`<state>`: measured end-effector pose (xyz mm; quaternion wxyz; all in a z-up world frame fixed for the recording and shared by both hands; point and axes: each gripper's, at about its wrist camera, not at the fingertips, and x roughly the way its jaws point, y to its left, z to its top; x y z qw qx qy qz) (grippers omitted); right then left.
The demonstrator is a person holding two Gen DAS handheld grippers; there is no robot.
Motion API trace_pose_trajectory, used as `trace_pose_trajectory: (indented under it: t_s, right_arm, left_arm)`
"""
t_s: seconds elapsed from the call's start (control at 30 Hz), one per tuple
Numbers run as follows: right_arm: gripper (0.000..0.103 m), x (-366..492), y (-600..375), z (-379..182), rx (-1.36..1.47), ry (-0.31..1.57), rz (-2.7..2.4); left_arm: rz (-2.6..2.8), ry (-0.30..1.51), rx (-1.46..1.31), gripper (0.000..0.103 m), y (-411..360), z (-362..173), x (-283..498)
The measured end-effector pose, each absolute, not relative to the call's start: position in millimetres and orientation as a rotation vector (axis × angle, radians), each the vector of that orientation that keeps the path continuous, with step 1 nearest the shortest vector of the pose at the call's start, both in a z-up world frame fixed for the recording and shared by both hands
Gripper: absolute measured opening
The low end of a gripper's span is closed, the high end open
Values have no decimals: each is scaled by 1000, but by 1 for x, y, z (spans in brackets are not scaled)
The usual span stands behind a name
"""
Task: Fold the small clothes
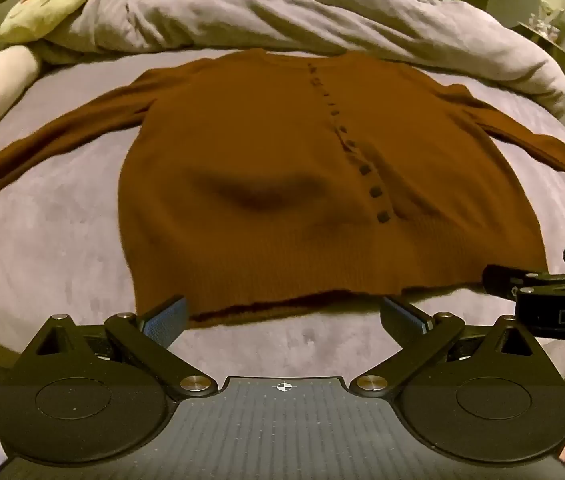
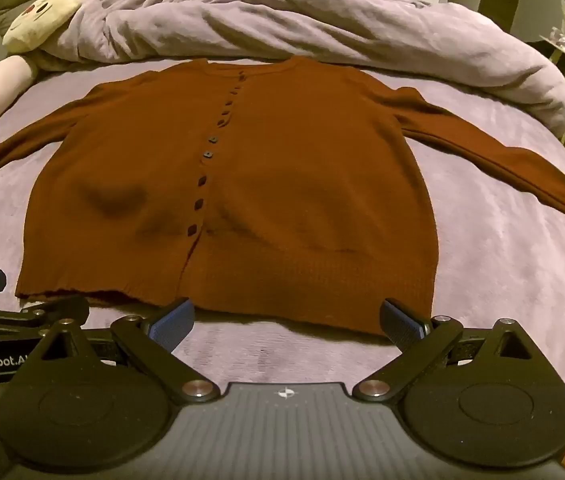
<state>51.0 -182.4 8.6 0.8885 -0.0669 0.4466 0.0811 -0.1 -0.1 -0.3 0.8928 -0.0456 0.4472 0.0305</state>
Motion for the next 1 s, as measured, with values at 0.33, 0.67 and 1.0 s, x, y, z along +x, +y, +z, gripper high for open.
trace_pose_trajectory:
  t_s: [0.33,0.67,1.0]
  right_arm:
    - [99,52,-184,9,-137,924,170]
    - [99,52,-190,10,-133,924,174]
    - [99,50,-191,11,-121,921,162]
  left_arm:
    - [102,918,-152,103,2,8,4]
    - [158,871,-86,103,-3,13,-2]
    - [224,910,-189,103,14,9,2]
